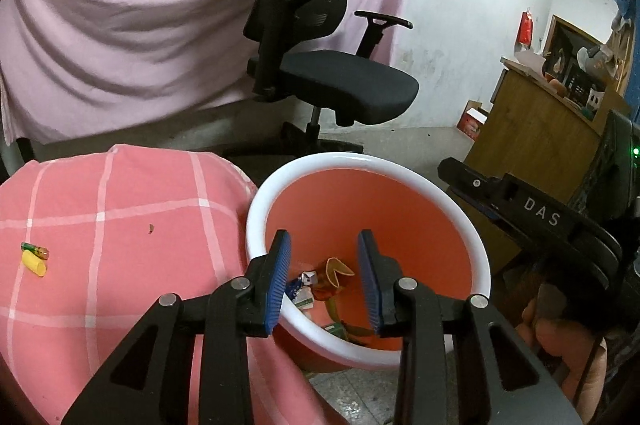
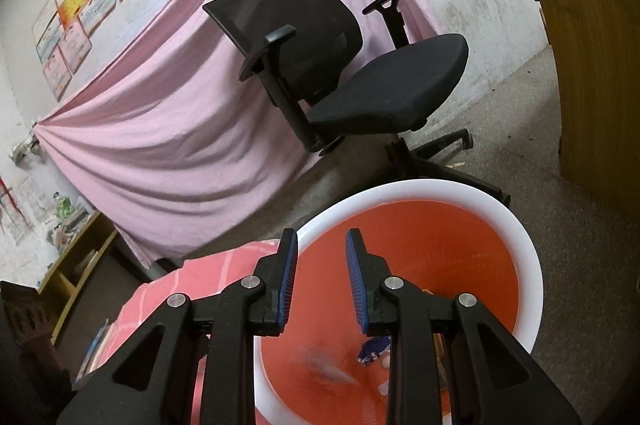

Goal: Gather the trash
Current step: 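Open both tools over the bucket to drop the foil and sachet, then move both open tools back over the table toward the battery and yellow cap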

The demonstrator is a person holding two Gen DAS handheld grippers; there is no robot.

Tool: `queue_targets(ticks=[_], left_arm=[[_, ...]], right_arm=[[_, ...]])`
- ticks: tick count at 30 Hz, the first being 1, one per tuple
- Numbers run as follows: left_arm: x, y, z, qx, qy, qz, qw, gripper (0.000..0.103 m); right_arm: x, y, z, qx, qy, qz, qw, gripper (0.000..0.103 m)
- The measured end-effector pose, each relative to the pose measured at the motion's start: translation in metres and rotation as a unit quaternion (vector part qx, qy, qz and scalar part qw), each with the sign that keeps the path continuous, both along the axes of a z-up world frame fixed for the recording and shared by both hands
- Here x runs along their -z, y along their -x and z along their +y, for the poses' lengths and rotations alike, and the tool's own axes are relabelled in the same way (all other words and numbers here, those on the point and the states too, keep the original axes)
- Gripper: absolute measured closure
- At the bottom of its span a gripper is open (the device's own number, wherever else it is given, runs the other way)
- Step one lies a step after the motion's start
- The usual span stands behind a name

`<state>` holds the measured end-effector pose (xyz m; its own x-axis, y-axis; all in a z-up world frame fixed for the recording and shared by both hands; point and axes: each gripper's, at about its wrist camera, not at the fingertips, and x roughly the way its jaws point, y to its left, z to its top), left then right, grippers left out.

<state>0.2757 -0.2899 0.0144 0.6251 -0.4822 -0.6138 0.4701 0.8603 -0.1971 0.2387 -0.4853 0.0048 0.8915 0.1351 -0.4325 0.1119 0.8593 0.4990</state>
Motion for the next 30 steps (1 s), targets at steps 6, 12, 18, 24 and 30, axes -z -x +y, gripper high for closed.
queue_targets(ticks=[6,12,18,24,30], left_arm=[[-0.003,-0.003,0.01,-0.014,0.003,-0.003,0.9999,0.074],[-0.009,-0.004,0.023,-0.03,0.004,-0.009,0.9995,0.074],[-0.023,0.0,0.047,-0.055,0.013,-0.025,0.9981,0.074],[-0.041,0.008,0.09,-0.097,0.024,-0.054,0.9935,0.066],[-0.057,0.017,0.136,-0.143,0.032,-0.094,0.9847,0.066]], right_arm=[[0.0,0.0,0.001,-0.001,0.001,0.001,1.0,0.08],[-0.001,-0.002,0.005,-0.007,0.011,0.001,1.0,0.08],[-0.009,-0.002,0.017,-0.013,0.031,-0.014,0.999,0.069],[-0.025,0.002,0.048,-0.022,0.063,-0.06,0.996,0.052],[-0.042,0.005,0.083,-0.02,0.085,-0.117,0.989,0.033]])
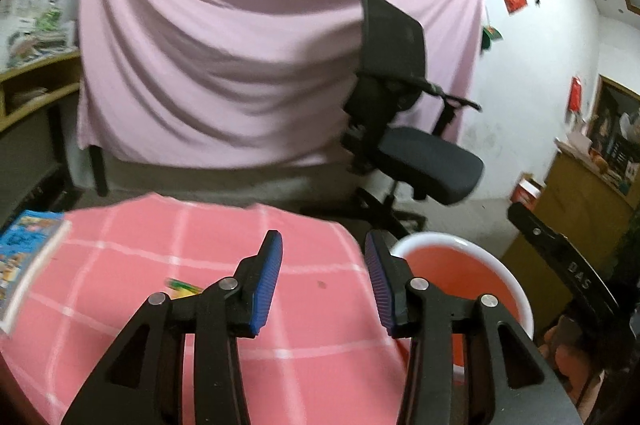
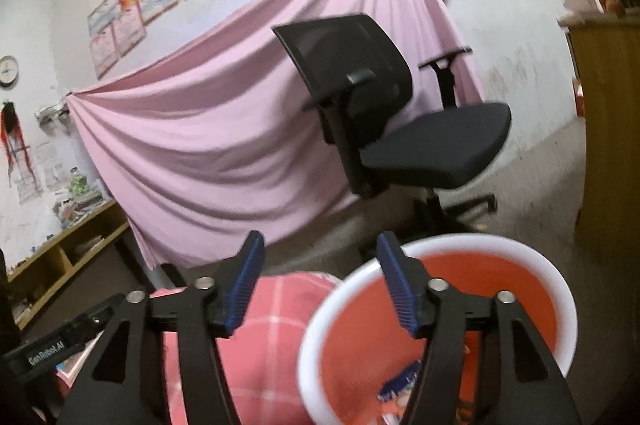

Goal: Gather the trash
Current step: 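Move both open tools back over the table toward the battery and yellow cap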

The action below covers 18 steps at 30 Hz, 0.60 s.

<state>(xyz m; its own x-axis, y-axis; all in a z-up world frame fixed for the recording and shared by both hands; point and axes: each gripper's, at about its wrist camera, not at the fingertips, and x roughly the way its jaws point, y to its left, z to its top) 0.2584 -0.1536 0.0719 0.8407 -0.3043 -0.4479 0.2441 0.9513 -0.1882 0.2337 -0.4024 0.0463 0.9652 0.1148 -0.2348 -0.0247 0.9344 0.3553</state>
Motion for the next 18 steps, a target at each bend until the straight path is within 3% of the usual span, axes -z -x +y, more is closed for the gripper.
queue_targets(ticks=[2,4,8,12,18], left_arm=[[-0.005,0.006,0.017,-0.017,0.002,-0.015,0.9997,0.063],[-0.008,0.01,0.031,-0.031,0.006,-0.027,0.9991,0.051],[-0.011,0.02,0.062,-0.064,0.014,-0.054,0.9963,0.045],[-0.01,0.03,0.093,-0.085,0.042,-0.076,0.9925,0.006],[-0.007,0.04,0.136,-0.128,0.069,-0.098,0.9845,0.003]], right_arm=[[-0.005,0.001,0.011,-0.002,0.003,-0.021,1.0,0.029],[-0.008,0.001,0.023,-0.006,0.008,-0.034,0.999,0.023],[-0.011,-0.001,0.043,-0.014,0.018,-0.054,0.998,0.006],[-0.015,0.003,0.063,-0.023,0.031,-0.08,0.996,0.0],[-0.015,0.006,0.093,-0.046,0.053,-0.107,0.992,0.0]])
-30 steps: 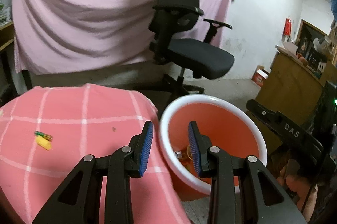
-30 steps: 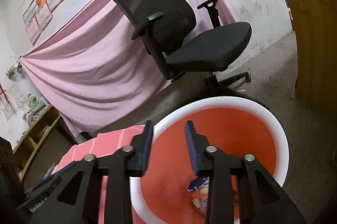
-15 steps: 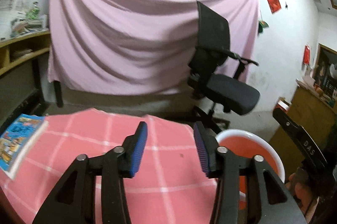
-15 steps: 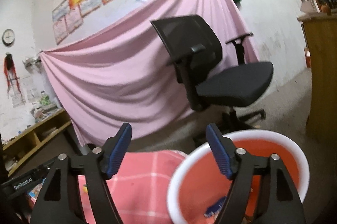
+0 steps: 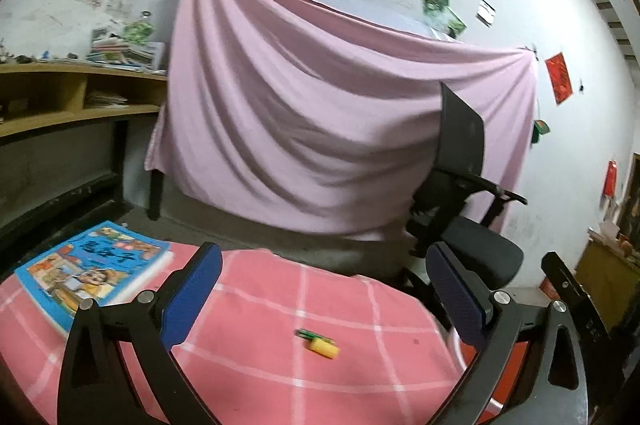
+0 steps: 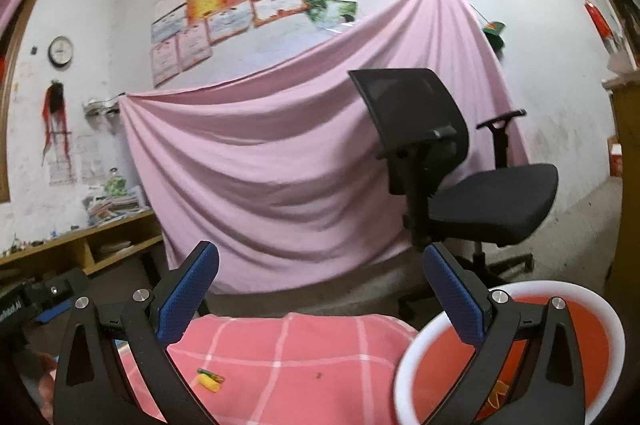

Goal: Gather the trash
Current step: 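Move both open tools back over the table toward the battery and yellow cap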

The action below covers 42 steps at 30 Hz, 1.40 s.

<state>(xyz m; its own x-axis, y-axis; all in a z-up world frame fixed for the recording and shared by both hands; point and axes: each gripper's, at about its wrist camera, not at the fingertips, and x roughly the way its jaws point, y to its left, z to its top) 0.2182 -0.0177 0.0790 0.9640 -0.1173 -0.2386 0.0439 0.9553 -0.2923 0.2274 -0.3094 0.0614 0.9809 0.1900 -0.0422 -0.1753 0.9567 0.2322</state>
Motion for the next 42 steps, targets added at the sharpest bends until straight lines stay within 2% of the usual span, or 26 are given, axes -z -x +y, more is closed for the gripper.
queue_targets(ticks=[7,13,18,23,26,28,33,38,40,42], left_arm=[[0.01,0.009,0.028,-0.037,-0.038,-0.017,0.9984,0.003],[0.029,0.008,0.042,-0.063,-0.064,-0.005,0.9959,0.003],[0.041,-0.003,0.047,-0.09,-0.075,0.031,0.9926,0.003],[0.063,-0.025,0.049,-0.096,-0.104,0.108,0.984,0.003],[0.073,-0.032,0.053,-0.094,-0.102,0.132,0.9815,0.003],[0.08,-0.038,0.056,-0.084,-0.091,0.147,0.9813,0.003],[0.086,-0.05,0.063,-0.065,-0.081,0.172,0.9797,0.004],[0.087,-0.057,0.061,-0.051,-0.076,0.192,0.9772,0.004],[0.09,-0.06,0.06,-0.046,-0.075,0.197,0.9764,0.004],[0.09,-0.062,0.059,-0.04,-0.075,0.201,0.9758,0.004]], right_arm=[[0.002,0.0,0.041,-0.043,0.053,-0.017,0.998,0.0],[0.014,-0.007,0.075,-0.069,0.104,0.002,0.992,0.0],[0.027,-0.025,0.096,-0.085,0.134,0.062,0.985,0.0],[0.05,-0.056,0.108,-0.114,0.125,0.173,0.97,0.0],[0.056,-0.064,0.112,-0.128,0.126,0.203,0.963,0.008],[0.059,-0.069,0.117,-0.143,0.132,0.222,0.955,0.021],[0.076,-0.082,0.137,-0.194,0.165,0.28,0.926,0.031],[0.092,-0.09,0.156,-0.232,0.198,0.324,0.896,0.053],[0.095,-0.09,0.159,-0.24,0.205,0.334,0.888,0.077],[0.097,-0.089,0.161,-0.242,0.21,0.339,0.885,0.082]])
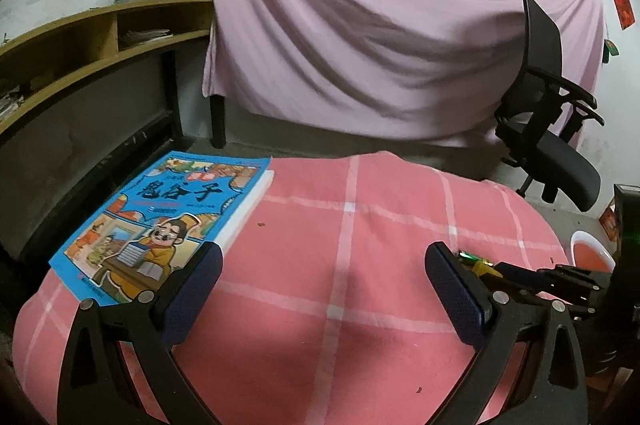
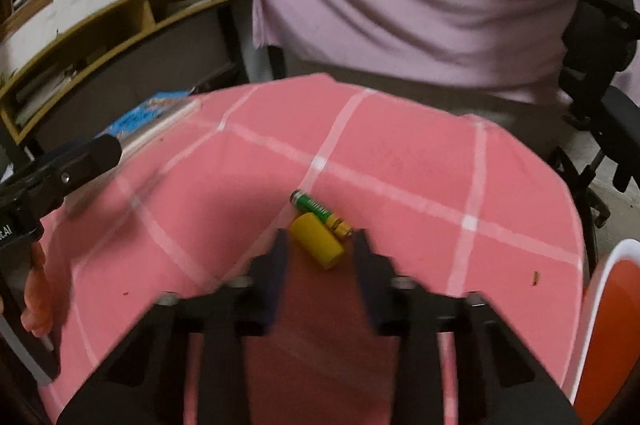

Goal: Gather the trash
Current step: 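Move both open tools back over the table toward the battery and yellow cap, then grasp the green battery with the left tool while the right tool grasps the yellow cap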

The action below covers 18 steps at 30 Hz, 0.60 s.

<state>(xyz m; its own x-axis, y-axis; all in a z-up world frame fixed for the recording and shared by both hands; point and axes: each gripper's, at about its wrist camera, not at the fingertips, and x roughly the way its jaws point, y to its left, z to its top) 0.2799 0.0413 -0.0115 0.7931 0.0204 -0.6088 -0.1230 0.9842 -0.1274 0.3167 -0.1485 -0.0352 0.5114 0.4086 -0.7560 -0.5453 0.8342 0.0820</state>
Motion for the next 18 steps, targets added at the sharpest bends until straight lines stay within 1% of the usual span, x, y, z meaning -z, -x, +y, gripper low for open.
queue_targets(ticks=[2,4,5,7,11,13,15,18], left_arm=[[0.002,-0.002,0.0,0.007,0.002,0.005,1.0,0.005],[0.006,-0.006,-0.002,0.02,0.008,0.016,0.9996,0.009],[0.006,-0.008,-0.003,0.025,0.01,0.021,0.9994,0.01],[0.009,-0.013,-0.006,0.039,0.013,0.033,0.9986,0.013],[0.013,-0.023,-0.019,0.071,0.014,0.054,0.9959,0.016],[0.014,-0.027,-0.026,0.086,0.015,0.06,0.9944,0.021],[0.015,-0.033,-0.035,0.105,0.015,0.069,0.9919,0.025],[0.02,-0.041,-0.048,0.128,0.019,0.084,0.988,0.027]], right_arm=[[0.0,0.003,-0.001,-0.001,0.002,0.001,1.0,0.084],[-0.001,0.003,-0.003,-0.002,-0.001,0.004,1.0,0.089],[-0.002,0.006,-0.007,-0.001,-0.004,0.005,1.0,0.09],[-0.002,0.006,-0.013,0.003,-0.003,0.006,1.0,0.09],[-0.003,0.007,-0.029,0.018,-0.005,0.005,1.0,0.091],[-0.003,0.005,-0.036,0.03,-0.004,0.003,1.0,0.091],[-0.005,0.003,-0.045,0.041,-0.01,0.004,0.999,0.091],[-0.007,0.001,-0.057,0.057,-0.016,0.004,0.998,0.091]])
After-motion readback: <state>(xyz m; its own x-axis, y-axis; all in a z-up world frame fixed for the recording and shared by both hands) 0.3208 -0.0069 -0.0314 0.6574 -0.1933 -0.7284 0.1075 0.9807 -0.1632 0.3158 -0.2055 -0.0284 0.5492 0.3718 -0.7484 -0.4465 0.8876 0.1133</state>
